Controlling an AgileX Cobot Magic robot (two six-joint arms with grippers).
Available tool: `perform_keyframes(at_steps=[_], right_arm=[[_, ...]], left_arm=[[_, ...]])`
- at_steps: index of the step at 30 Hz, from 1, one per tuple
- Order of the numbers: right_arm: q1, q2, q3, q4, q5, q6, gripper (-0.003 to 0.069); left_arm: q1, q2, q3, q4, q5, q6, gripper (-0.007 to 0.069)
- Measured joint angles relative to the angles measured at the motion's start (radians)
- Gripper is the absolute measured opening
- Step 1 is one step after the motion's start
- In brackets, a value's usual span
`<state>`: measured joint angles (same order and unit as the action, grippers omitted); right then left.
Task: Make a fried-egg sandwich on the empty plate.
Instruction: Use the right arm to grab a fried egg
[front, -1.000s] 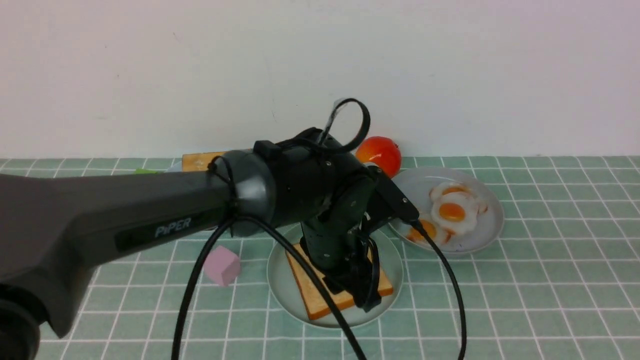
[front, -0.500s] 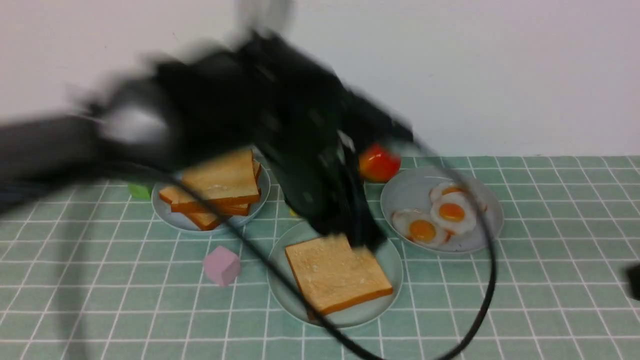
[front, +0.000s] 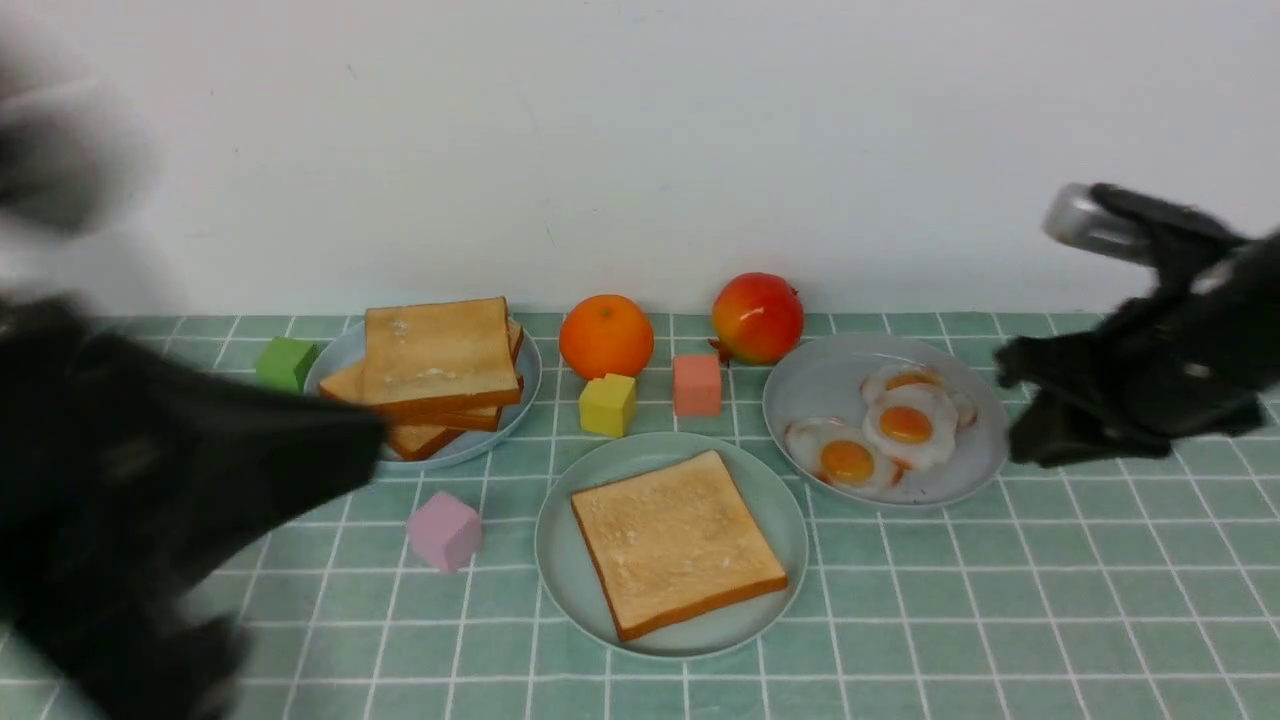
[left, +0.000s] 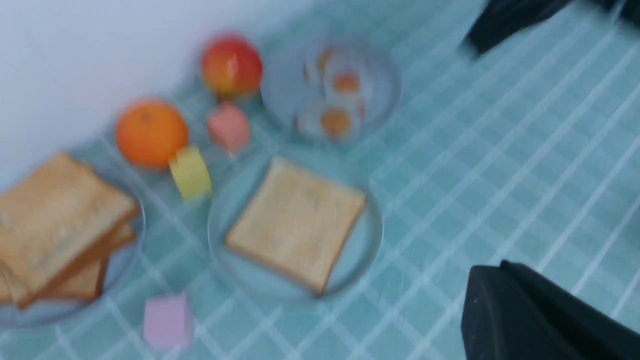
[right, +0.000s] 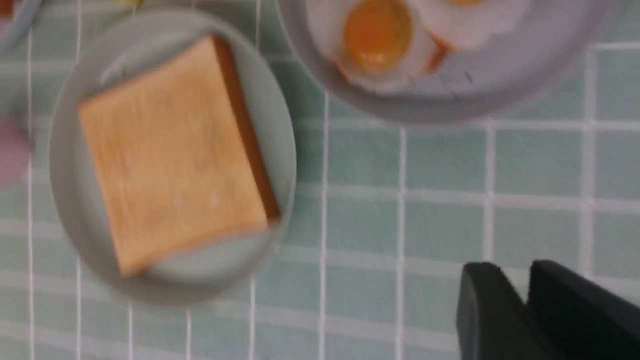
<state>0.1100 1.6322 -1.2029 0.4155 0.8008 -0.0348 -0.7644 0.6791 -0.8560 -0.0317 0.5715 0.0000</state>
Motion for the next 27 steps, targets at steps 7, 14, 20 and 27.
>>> perform_keyframes(at_steps=[7, 14, 20, 27], right_arm=[[-0.047, 0.234, -0.149, 0.039, -0.029, 0.047, 0.0336], [-0.058, 0.376, -0.264, 0.068, -0.088, 0.072, 0.0386], [-0.058, 0.440, -0.317, 0.070, -0.094, 0.088, 0.0386], [-0.063, 0.470, -0.320, 0.077, -0.135, 0.117, 0.0386]], left_arm=[[0.000, -0.181, 0.154, -0.005, -0.206, 0.000, -0.0013], [0.000, -0.178, 0.160, -0.011, -0.243, 0.000, -0.0013], [0.000, -0.166, 0.160, -0.051, -0.249, 0.000, -0.0013], [0.000, -0.166, 0.160, -0.078, -0.248, 0.000, -0.0013]])
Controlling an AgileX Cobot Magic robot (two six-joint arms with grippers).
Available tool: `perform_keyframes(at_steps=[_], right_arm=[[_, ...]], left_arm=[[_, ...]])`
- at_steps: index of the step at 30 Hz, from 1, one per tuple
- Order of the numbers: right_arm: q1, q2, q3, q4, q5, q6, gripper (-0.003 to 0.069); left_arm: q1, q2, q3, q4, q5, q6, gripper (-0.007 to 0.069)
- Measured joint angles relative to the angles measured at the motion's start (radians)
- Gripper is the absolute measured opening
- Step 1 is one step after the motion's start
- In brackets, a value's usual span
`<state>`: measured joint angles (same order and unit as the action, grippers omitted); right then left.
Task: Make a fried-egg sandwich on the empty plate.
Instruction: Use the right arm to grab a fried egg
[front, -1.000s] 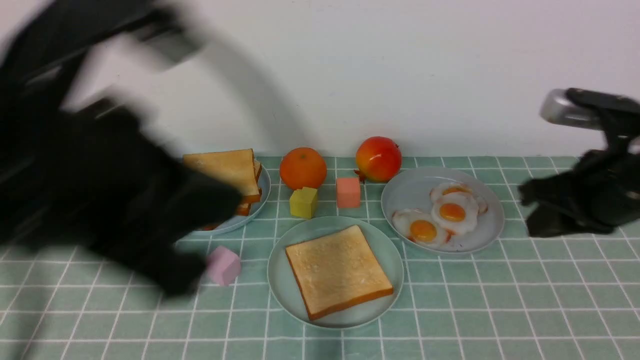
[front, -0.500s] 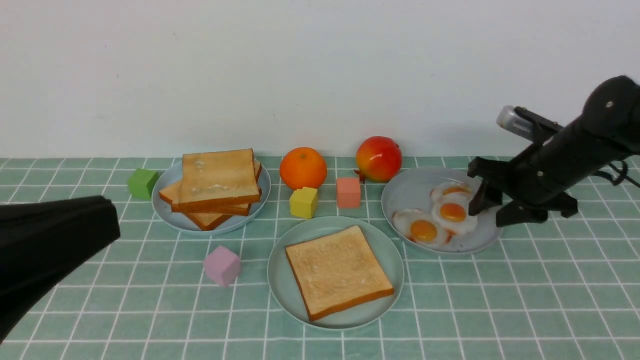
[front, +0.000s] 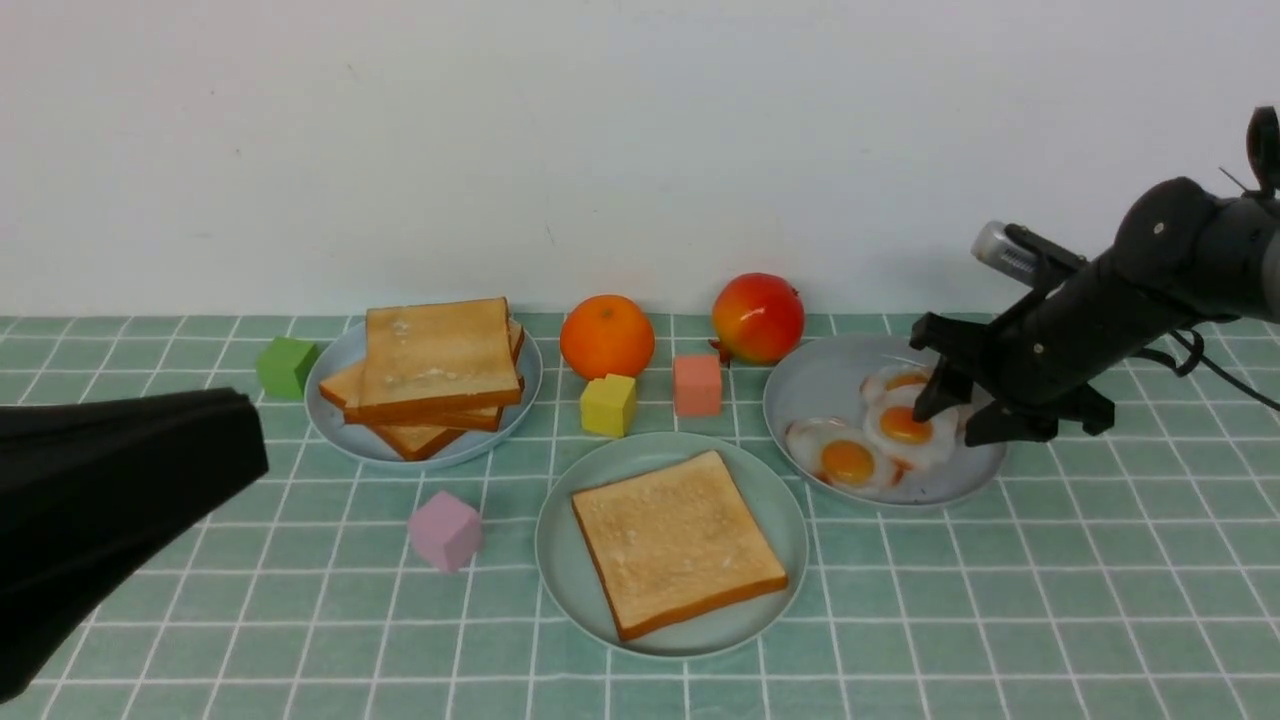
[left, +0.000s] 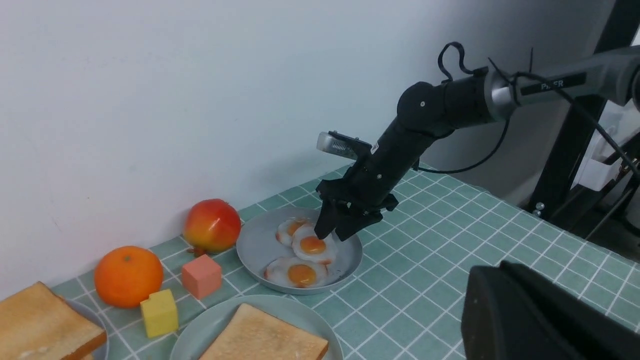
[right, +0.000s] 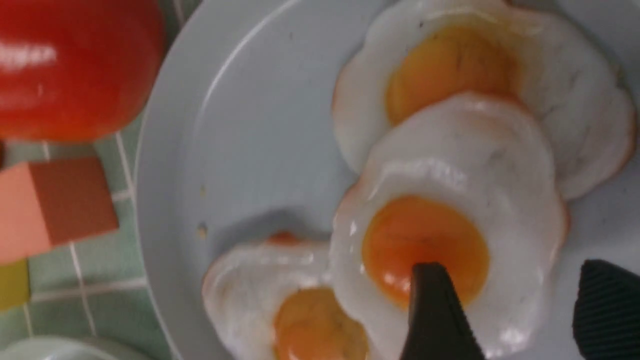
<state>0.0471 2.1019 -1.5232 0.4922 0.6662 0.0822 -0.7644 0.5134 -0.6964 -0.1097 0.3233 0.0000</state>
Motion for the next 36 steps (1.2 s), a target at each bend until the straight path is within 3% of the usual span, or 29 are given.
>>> perform_keyframes(at_steps=[19, 22, 29, 36], right_arm=[[-0.015, 0.049, -0.010, 0.102, -0.033, -0.027, 0.0379], [-0.015, 0.050, -0.010, 0.109, -0.036, -0.040, 0.0340], [-0.016, 0.053, -0.010, 0.110, -0.038, -0.100, 0.0130], [-0.016, 0.039, -0.010, 0.101, -0.028, -0.136, 0.0113]], left_arm=[[0.000, 0.003, 0.000, -0.002, 0.000, 0.000, -0.0013], [0.000, 0.003, 0.000, -0.003, 0.000, 0.000, -0.0013], [0.000, 0.003, 0.000, -0.022, 0.000, 0.000, -0.0013], [0.000, 0.004, 0.000, -0.031, 0.000, 0.000, -0.0013]])
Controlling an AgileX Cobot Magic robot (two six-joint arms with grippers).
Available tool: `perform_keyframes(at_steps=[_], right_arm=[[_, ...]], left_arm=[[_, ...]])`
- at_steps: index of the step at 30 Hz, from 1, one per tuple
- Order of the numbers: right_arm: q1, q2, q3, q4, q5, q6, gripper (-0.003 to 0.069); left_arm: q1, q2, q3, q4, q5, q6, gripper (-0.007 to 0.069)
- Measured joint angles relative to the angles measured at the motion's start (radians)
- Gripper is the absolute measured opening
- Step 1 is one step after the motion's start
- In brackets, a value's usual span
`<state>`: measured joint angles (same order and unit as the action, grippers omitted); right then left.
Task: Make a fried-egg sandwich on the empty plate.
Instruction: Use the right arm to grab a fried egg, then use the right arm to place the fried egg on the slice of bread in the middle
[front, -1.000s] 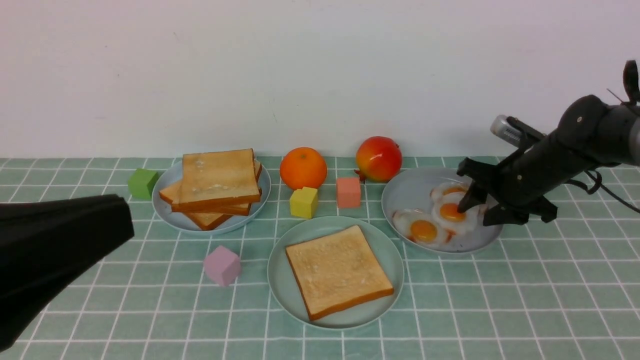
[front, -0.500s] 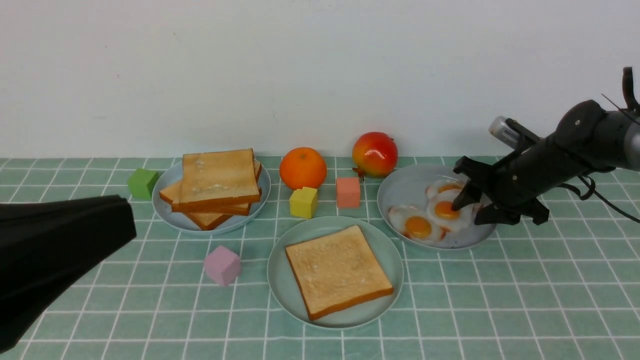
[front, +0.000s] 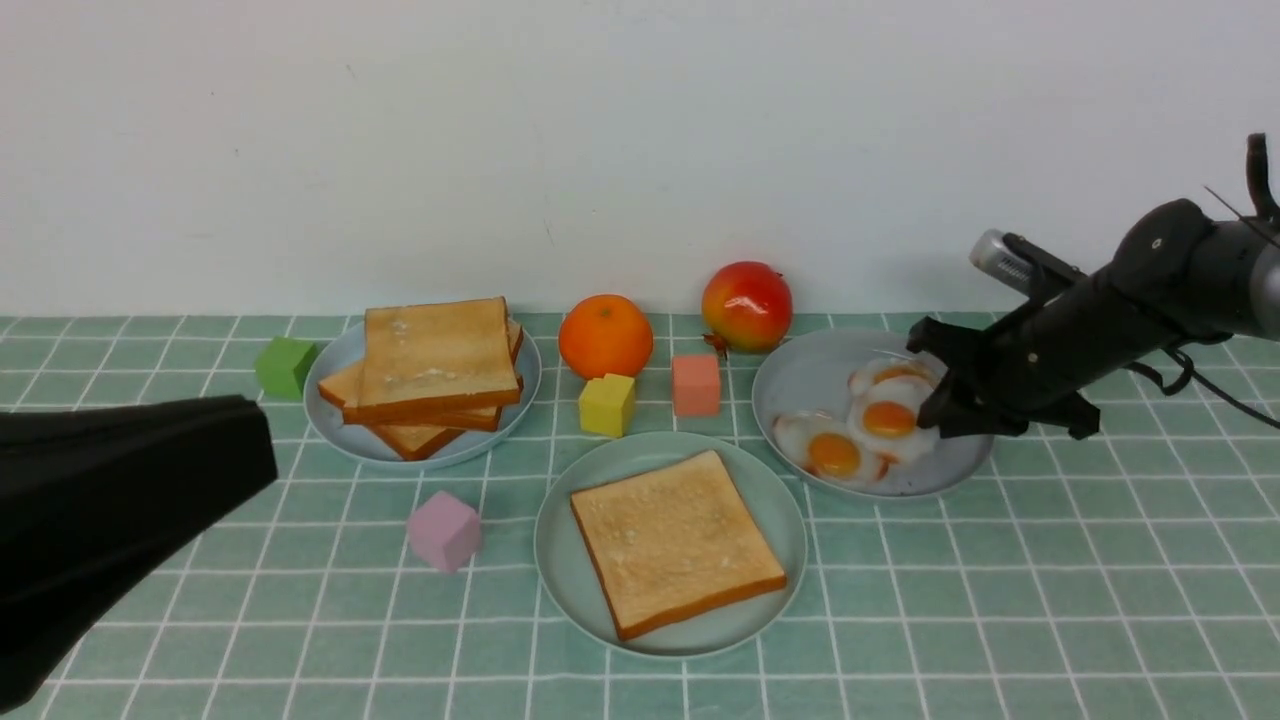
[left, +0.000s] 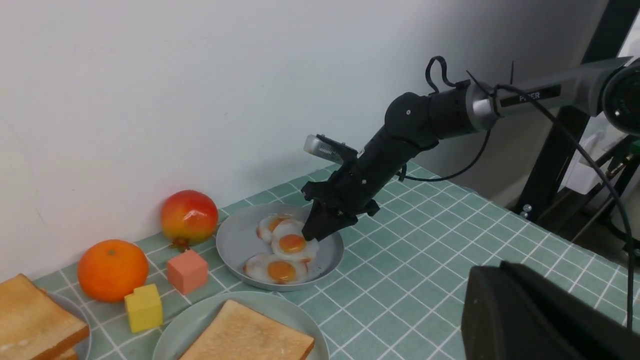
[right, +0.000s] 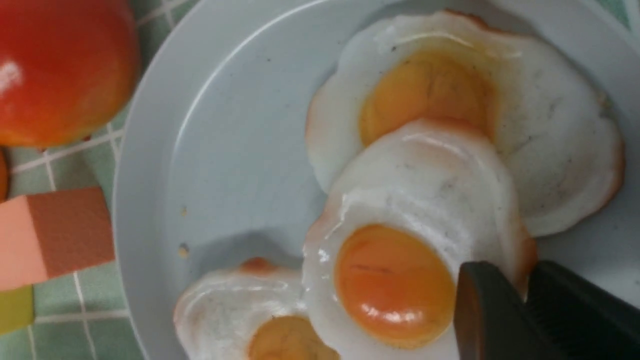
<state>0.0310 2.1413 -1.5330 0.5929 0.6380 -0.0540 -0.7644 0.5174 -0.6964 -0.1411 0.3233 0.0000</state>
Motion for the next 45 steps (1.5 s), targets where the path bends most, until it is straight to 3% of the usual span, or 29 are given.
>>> perform_keyframes(at_steps=[10, 17, 20, 23, 27, 30, 36, 45], right_arm=[[-0.032, -0.149, 0.001, -0.035, 0.083, -0.083, 0.0089], [-0.041, -0.242, 0.015, -0.031, 0.223, -0.142, 0.0089], [-0.006, -0.299, 0.058, -0.007, 0.267, -0.177, 0.0089], [0.105, -0.387, 0.151, 0.049, 0.271, -0.210, 0.0087], [0.245, -0.414, 0.228, 0.101, 0.233, -0.218, 0.0087], [0.369, -0.365, 0.250, 0.125, 0.117, -0.219, 0.0087], [0.389, -0.256, 0.250, 0.219, -0.023, -0.209, 0.0087], [0.389, -0.173, 0.251, 0.269, -0.098, -0.206, 0.0087]], left_arm=[[0.000, 0.001, 0.000, 0.013, 0.020, 0.000, -0.0013], [0.000, 0.001, 0.000, 0.089, 0.119, 0.000, -0.0013], [0.000, 0.002, 0.000, 0.115, 0.157, 0.000, -0.0013], [0.000, 0.003, 0.000, 0.132, 0.184, 0.000, -0.0013], [0.000, 0.003, 0.000, 0.141, 0.186, 0.000, -0.0013], [0.000, 0.003, 0.000, 0.141, 0.181, 0.000, -0.0013], [0.000, 0.003, 0.000, 0.141, 0.181, 0.000, -0.0013], [0.000, 0.003, 0.000, 0.141, 0.181, 0.000, -0.0013]])
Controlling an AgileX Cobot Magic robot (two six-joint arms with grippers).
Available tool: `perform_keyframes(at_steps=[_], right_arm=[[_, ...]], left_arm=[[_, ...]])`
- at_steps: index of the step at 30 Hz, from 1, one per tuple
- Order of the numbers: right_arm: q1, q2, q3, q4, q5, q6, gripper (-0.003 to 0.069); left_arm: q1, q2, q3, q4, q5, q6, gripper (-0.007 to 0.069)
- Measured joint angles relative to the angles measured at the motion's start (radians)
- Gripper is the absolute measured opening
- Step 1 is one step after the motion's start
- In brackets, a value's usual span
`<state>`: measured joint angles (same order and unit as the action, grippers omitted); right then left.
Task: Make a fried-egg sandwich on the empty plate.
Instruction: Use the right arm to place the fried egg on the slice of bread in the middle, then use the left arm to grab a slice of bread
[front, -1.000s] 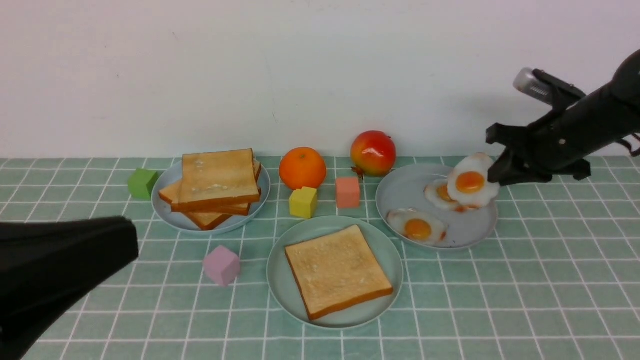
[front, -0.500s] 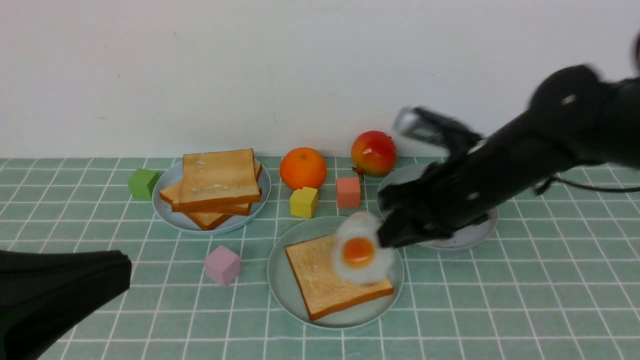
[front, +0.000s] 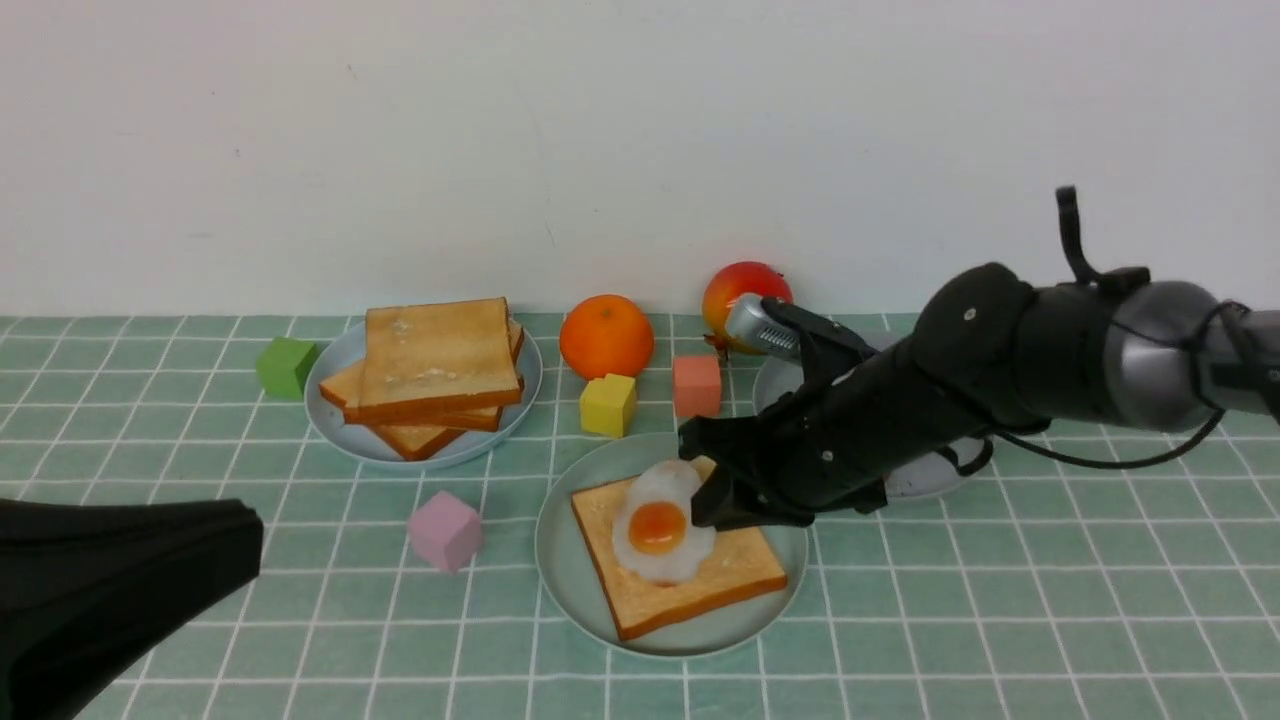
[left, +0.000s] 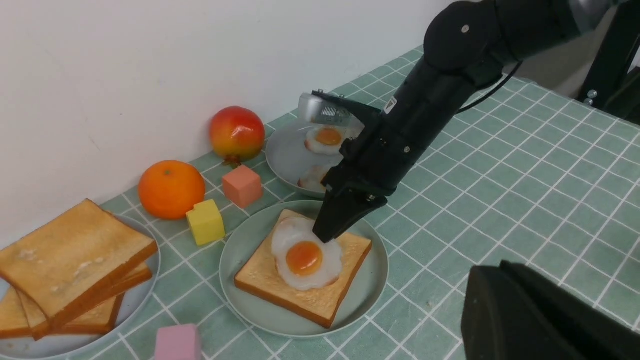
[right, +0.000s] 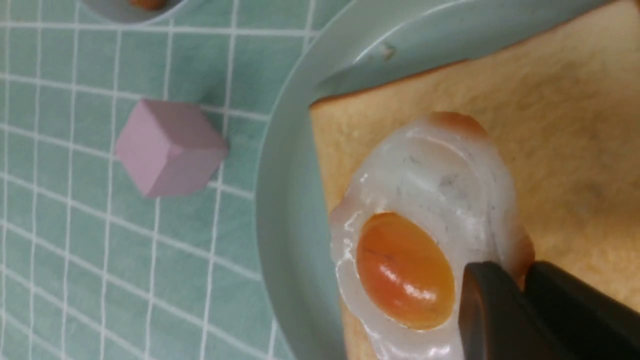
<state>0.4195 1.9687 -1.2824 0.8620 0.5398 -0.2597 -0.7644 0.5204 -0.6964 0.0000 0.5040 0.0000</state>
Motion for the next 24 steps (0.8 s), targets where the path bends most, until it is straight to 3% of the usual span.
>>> perform_keyframes(at_steps=[4, 8, 10, 11, 12, 14, 16, 18, 20, 21, 23, 24], right_arm=[[0.000, 0.006, 0.000, 0.010, -0.009, 0.000, 0.0120], [-0.003, 0.015, 0.000, 0.013, -0.020, 0.000, 0.0244], [-0.028, 0.006, 0.000, 0.017, 0.022, 0.003, 0.0367], [-0.028, 0.006, 0.000, 0.017, 0.022, 0.003, 0.0367], [-0.052, -0.017, 0.000, 0.007, 0.066, 0.003, 0.0423], [-0.082, -0.059, 0.000, -0.022, 0.125, 0.003, 0.0456], [-0.108, -0.119, 0.000, -0.071, 0.180, 0.005, 0.0456], [-0.132, -0.260, 0.000, -0.204, 0.294, 0.027, 0.0391], [-0.132, -0.328, 0.003, -0.258, 0.335, 0.034, 0.0340], [-0.126, -0.421, 0.017, -0.336, 0.376, 0.044, 0.0255], [-0.117, -0.487, 0.033, -0.394, 0.401, 0.052, 0.0188], [-0.103, -0.569, 0.053, -0.438, 0.421, 0.056, 0.0107]], left_arm=[[0.000, 0.000, 0.000, 0.000, 0.000, 0.000, -0.0013], [0.000, 0.000, 0.000, 0.000, 0.000, 0.000, -0.0013], [0.000, 0.000, 0.000, 0.000, 0.008, 0.000, -0.0013], [0.000, 0.000, 0.000, 0.000, 0.008, 0.000, -0.0013], [0.000, 0.002, 0.000, 0.000, 0.022, 0.000, -0.0013], [0.000, 0.018, 0.000, -0.012, 0.058, -0.008, -0.0013], [0.000, 0.043, 0.000, -0.014, 0.084, -0.029, -0.0013], [0.000, 0.138, 0.000, -0.010, 0.109, -0.081, -0.0013], [0.000, 0.210, -0.006, 0.000, 0.110, -0.095, -0.0013], [0.003, 0.306, -0.032, 0.015, 0.110, -0.103, -0.0013], [0.011, 0.385, -0.059, 0.023, 0.113, -0.105, -0.0013], [0.037, 0.481, -0.115, 0.024, 0.121, -0.105, -0.0013]])
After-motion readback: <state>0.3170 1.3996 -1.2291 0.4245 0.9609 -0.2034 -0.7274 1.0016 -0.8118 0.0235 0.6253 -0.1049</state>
